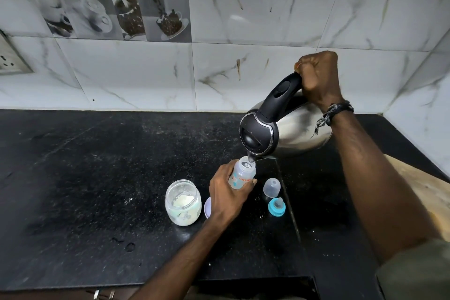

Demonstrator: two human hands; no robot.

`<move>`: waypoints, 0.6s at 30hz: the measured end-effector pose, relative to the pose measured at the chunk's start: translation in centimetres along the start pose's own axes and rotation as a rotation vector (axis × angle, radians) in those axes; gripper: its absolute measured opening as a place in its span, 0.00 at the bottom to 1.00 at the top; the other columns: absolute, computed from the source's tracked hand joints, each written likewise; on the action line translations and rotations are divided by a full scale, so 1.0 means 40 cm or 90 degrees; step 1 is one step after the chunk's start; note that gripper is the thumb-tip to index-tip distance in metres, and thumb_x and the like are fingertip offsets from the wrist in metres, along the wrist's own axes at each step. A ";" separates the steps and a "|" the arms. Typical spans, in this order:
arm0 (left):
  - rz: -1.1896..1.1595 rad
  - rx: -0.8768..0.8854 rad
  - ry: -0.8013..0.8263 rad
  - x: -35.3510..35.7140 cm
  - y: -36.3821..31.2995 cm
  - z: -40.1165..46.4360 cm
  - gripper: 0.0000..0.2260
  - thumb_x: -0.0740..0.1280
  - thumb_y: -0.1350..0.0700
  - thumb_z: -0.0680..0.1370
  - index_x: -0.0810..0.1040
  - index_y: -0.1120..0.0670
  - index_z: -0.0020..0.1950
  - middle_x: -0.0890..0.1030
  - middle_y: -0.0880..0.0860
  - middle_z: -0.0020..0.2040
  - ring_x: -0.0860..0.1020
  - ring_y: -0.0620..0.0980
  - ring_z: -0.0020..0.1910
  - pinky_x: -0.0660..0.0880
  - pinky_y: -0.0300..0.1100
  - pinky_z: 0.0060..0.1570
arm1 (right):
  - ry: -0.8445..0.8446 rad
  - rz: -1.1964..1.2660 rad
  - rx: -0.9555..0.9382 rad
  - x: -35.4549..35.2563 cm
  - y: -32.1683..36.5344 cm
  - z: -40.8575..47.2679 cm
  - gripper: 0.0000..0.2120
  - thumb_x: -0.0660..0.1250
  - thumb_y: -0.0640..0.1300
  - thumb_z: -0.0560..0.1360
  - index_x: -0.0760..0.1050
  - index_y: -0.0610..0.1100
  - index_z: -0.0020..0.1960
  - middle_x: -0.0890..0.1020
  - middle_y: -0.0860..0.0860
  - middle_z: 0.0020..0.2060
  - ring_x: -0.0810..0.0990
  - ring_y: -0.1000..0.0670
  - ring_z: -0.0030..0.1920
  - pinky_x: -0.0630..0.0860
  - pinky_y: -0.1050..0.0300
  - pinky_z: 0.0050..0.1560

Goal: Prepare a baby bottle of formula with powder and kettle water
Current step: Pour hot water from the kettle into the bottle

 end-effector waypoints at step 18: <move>-0.030 -0.050 -0.007 0.037 0.044 0.025 0.18 0.79 0.51 0.70 0.80 0.38 0.56 0.86 0.43 0.51 0.84 0.47 0.51 0.81 0.55 0.52 | -0.234 0.149 0.307 0.005 -0.309 -0.146 0.17 0.55 0.51 0.67 0.57 0.51 0.21 0.55 0.57 0.20 0.53 0.53 0.27 0.50 0.54 0.31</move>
Point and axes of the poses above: each hand's wrist, its own z-axis towards the middle knuckle, its own x-axis out of the palm, y = z × x, the point moved 6 cm from there along z, towards the middle knuckle
